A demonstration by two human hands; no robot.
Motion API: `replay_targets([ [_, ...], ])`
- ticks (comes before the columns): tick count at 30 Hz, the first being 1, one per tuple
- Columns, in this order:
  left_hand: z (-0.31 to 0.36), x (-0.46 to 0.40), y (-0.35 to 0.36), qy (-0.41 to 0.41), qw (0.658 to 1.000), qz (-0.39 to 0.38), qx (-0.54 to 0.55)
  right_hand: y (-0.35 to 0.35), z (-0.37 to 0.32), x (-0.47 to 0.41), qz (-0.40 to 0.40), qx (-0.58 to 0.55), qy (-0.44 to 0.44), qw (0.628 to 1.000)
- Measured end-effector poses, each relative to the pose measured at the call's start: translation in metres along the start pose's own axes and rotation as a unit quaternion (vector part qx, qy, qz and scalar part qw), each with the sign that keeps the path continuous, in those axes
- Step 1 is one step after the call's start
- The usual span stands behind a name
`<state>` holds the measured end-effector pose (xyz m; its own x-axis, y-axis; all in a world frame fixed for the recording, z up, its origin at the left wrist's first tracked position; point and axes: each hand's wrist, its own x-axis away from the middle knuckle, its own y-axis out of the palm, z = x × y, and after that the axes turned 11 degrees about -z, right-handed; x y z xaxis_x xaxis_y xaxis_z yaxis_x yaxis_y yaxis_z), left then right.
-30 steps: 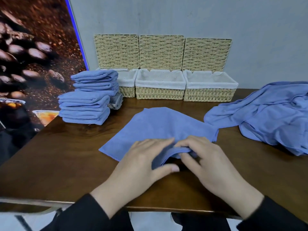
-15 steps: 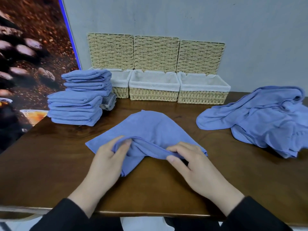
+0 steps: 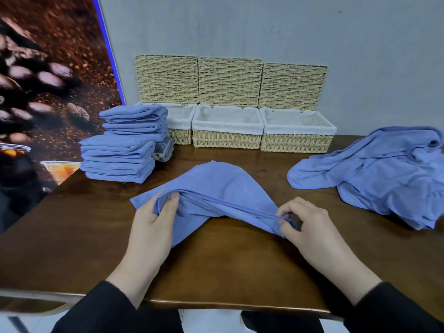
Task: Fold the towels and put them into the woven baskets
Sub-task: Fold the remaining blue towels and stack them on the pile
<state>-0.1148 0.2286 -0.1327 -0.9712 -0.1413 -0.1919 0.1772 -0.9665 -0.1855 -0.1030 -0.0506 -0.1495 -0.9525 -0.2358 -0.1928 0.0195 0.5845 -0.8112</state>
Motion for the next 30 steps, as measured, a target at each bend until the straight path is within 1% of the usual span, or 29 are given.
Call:
replay_targets([
  [2, -0.001, 0.0, -0.001, 0.003, 0.999, 0.025, 0.023, 0.0, -0.005, -0.002, 0.019, 0.022, 0.019, 0.999],
  [4, 0.001, 0.0, -0.002, 0.008, 0.998, 0.045, 0.046, -0.002, -0.01, -0.005, 0.034, 0.032, 0.057, 0.997],
  [6, 0.006, 0.002, -0.004, 0.029, 0.998, 0.043, 0.041, -0.008, -0.011, -0.008, 0.045, 0.015, 0.102, 0.994],
  [8, 0.013, 0.003, -0.007, 0.052, 0.997, 0.035, 0.033, -0.018, -0.01, -0.011, 0.067, 0.004, 0.123, 0.99],
  [12, 0.022, -0.004, -0.015, 0.068, 0.996, 0.043, 0.037, -0.033, -0.009, -0.017, 0.086, -0.048, 0.102, 0.99],
  [14, 0.024, -0.012, -0.017, 0.071, 0.993, 0.066, 0.063, -0.037, -0.011, -0.016, 0.105, -0.073, 0.062, 0.99],
  [15, 0.023, -0.017, -0.019, 0.07, 0.991, 0.081, 0.075, -0.04, -0.013, -0.015, 0.112, -0.076, 0.028, 0.99],
  [16, 0.023, -0.021, -0.022, 0.072, 0.989, 0.094, 0.085, -0.045, -0.014, -0.013, 0.108, -0.064, -0.019, 0.992],
  [18, 0.024, -0.027, -0.028, 0.072, 0.988, 0.108, 0.089, -0.053, -0.01, -0.01, 0.065, 0.012, -0.114, 0.991],
  [20, 0.027, -0.03, -0.034, 0.07, 0.989, 0.101, 0.079, -0.059, 0.001, -0.011, 0.004, 0.091, -0.14, 0.986],
  [22, 0.029, -0.031, -0.039, 0.064, 0.991, 0.09, 0.072, -0.065, 0.009, -0.011, -0.032, 0.122, -0.125, 0.984],
  [24, 0.03, -0.033, -0.043, 0.064, 0.991, 0.089, 0.081, -0.07, 0.012, -0.009, -0.065, 0.144, -0.088, 0.984],
  [26, 0.03, -0.037, -0.049, 0.065, 0.991, 0.088, 0.079, -0.077, 0.009, -0.006, -0.078, 0.179, -0.056, 0.979],
  [27, 0.03, -0.038, -0.051, 0.062, 0.992, 0.086, 0.063, -0.082, 0.006, -0.005, -0.069, 0.189, -0.04, 0.979],
  [30, 0.035, -0.041, -0.057, 0.047, 0.997, 0.06, 0.022, -0.092, -0.002, -0.007, -0.006, 0.201, -0.013, 0.979],
])
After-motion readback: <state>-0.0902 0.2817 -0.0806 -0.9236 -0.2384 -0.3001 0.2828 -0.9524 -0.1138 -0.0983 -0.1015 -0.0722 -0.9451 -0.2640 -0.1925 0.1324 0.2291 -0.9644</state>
